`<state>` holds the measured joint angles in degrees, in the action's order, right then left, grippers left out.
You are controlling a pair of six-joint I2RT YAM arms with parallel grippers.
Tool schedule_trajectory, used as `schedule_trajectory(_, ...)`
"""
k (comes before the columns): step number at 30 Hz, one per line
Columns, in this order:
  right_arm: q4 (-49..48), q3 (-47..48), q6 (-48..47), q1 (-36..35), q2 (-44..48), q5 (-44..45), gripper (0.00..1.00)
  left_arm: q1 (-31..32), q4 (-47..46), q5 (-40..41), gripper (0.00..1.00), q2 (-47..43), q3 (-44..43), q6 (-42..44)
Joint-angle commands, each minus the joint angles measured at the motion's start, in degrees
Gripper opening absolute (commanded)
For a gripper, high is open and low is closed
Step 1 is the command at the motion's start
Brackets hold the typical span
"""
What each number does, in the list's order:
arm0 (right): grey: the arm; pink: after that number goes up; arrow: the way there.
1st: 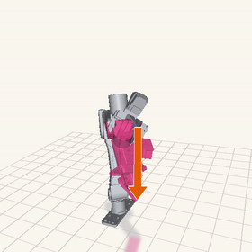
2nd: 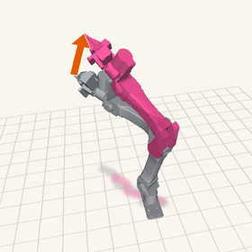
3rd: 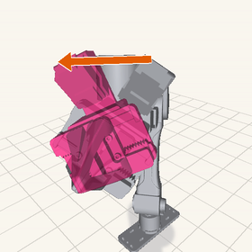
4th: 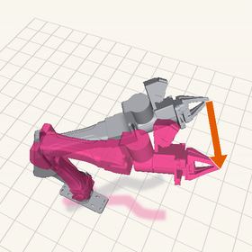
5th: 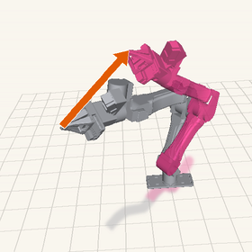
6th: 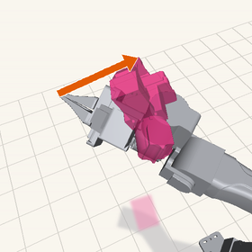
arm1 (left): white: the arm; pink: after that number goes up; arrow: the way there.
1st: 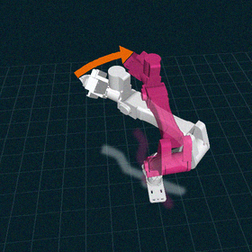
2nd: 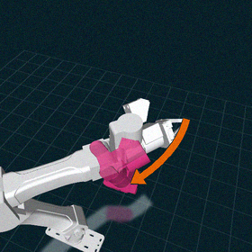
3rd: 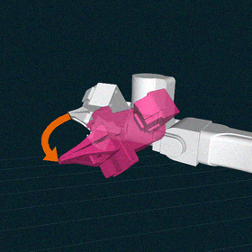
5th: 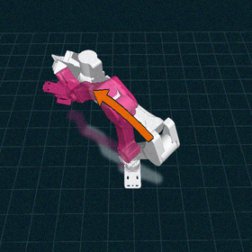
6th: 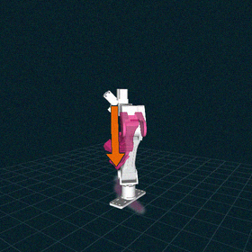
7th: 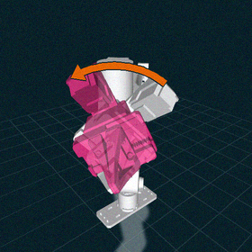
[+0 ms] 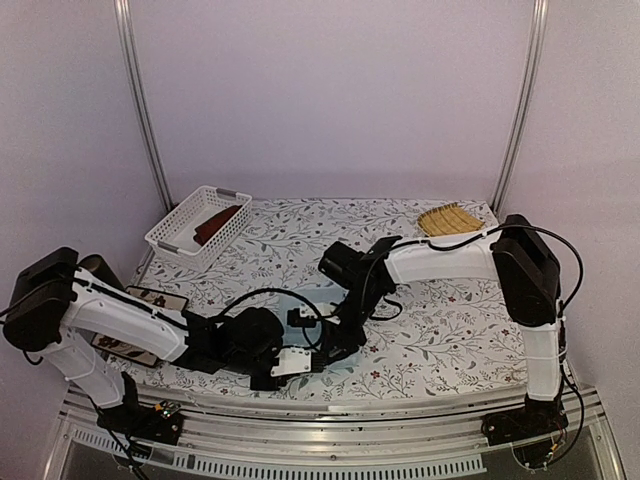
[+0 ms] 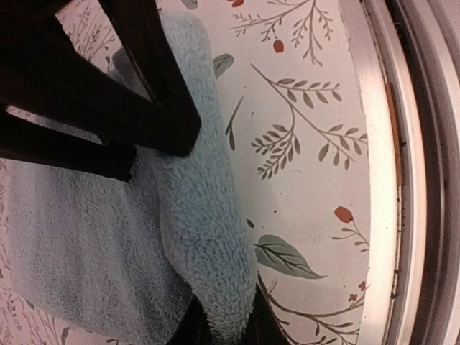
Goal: Roll the towels
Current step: Roll the towel at the center of the board.
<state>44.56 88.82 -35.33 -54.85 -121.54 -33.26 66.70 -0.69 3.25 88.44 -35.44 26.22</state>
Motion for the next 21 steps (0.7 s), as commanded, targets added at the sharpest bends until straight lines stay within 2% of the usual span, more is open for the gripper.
schedule_trajectory(1,-0.79,-1.54,-0.01,1.27,6.85,2.94,0.40,-3.02,6.91,-9.82,0.12,0.58,-2.21,-1.51)
schedule_trajectory(5,-2.94,-4.31,1.10,2.85,10.44,3.50,0.51,-5.18,10.14,-14.56,0.13,1.95,-4.25,-1.20)
schedule_trajectory(12,-8.63,-11.51,2.63,4.85,18.07,8.05,0.50,-9.13,15.17,-22.36,0.11,5.51,-8.54,-1.85)
schedule_trajectory(21,-23.11,-27.94,3.33,4.59,32.70,22.23,0.49,-17.18,21.11,-32.79,0.09,9.04,-14.36,-2.38)
